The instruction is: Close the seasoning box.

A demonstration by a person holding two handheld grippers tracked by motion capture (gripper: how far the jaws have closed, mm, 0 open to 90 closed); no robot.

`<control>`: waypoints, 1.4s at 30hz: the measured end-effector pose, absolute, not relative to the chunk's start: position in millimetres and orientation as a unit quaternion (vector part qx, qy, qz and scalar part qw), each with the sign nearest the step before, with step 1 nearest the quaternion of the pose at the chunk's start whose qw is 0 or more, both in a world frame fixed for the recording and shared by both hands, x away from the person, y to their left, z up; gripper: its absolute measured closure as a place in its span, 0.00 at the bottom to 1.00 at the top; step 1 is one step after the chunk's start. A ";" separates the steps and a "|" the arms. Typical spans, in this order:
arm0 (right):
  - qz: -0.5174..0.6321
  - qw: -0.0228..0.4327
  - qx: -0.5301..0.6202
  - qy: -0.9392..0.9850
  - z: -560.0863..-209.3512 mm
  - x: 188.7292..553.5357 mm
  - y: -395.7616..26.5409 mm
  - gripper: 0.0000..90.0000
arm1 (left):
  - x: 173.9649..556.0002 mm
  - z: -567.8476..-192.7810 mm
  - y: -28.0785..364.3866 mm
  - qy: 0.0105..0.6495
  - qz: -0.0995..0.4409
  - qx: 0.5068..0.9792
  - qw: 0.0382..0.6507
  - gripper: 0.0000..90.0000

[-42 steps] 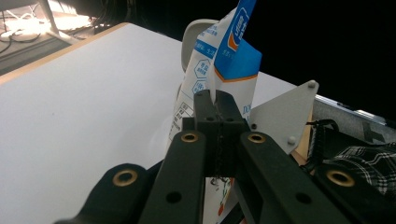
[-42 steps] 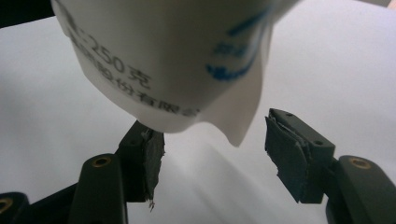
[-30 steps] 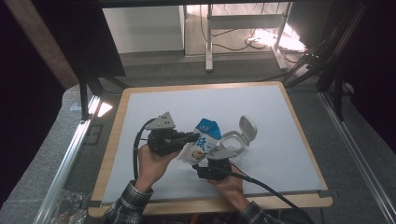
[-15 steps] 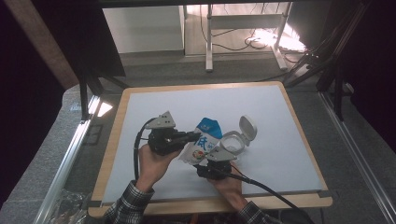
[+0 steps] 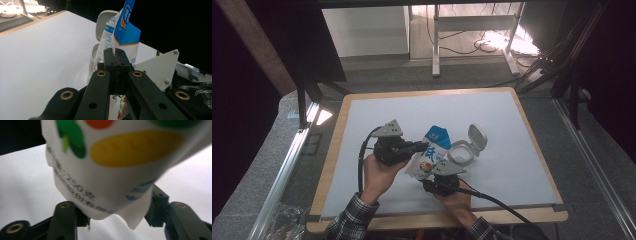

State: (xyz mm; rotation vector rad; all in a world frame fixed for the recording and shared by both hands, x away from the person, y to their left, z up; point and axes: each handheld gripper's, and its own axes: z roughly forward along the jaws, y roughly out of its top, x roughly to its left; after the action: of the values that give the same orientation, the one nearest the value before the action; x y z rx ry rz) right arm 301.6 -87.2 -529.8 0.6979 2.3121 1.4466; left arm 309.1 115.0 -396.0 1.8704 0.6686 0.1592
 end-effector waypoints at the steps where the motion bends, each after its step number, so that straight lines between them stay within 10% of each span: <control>1: 0.506 0.164 0.240 0.812 -529.6 301.4 -87.9 0.58 | 310.7 -396.7 114.1 0.283 0.066 0.789 0.541 1.00; 42: 0.518 0.121 0.214 0.819 -525.2 289.0 -106.5 0.63 | 331.3 -399.1 72.5 0.253 0.057 0.820 0.510 0.96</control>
State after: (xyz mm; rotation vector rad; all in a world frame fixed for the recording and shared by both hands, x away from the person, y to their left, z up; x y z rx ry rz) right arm 289.0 -106.5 -525.2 0.6244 2.3932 1.5120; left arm 331.3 72.5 -399.1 1.9741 0.6082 0.1371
